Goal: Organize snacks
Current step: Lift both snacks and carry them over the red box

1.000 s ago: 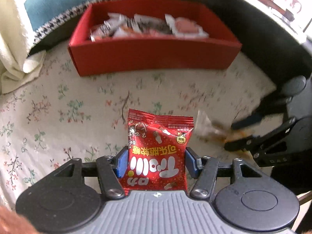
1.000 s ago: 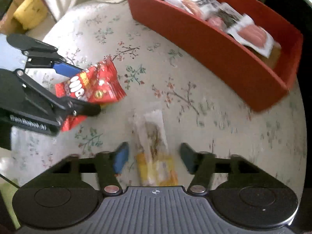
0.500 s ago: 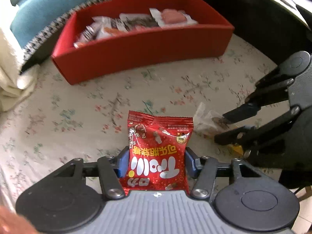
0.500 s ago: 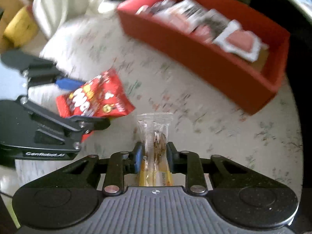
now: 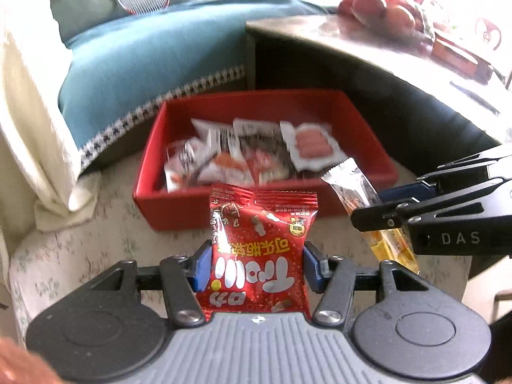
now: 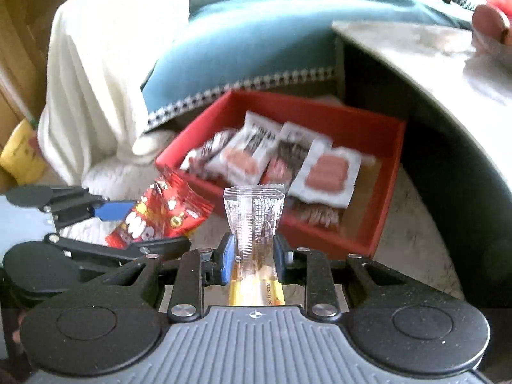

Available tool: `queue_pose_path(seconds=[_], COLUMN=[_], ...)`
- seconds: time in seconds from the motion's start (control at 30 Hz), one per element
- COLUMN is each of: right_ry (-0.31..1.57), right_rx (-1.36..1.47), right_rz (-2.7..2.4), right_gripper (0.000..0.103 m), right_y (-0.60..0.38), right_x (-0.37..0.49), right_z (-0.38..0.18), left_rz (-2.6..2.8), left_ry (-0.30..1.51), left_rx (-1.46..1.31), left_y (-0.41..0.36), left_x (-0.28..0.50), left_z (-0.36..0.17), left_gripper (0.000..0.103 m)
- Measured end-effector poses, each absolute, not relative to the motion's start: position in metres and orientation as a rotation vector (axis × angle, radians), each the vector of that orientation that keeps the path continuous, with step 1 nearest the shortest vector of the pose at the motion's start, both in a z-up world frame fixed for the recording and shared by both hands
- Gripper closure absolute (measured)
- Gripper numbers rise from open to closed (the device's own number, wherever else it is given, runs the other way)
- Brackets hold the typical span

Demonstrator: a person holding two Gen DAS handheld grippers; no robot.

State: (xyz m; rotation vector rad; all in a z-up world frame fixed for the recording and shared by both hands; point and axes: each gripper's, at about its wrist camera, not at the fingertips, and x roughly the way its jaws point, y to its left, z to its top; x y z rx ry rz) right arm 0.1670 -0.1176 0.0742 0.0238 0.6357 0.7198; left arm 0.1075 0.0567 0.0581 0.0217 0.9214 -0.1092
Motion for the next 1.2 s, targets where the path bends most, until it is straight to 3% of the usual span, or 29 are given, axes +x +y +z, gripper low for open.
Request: queue_pose_path(seconds=[0.63, 1.2], right_ry=[0.545, 0.583], right_rx=[0.068, 0.051], right_rz=[0.65, 0.584], right_gripper=[0.071, 0.07], right_y=[-0.116, -0.104], right_x=[0.224, 0.274], right_z=[0.108, 0.1], left_rz=[-0.058, -0.007], left_ry=[0.798, 0.814], left_rx=[0.028, 0.026], left_y=[0.04, 0.04], left_x=[0.18, 0.236], left_z=[0.078, 0.058], left_gripper=[0.054, 0.054])
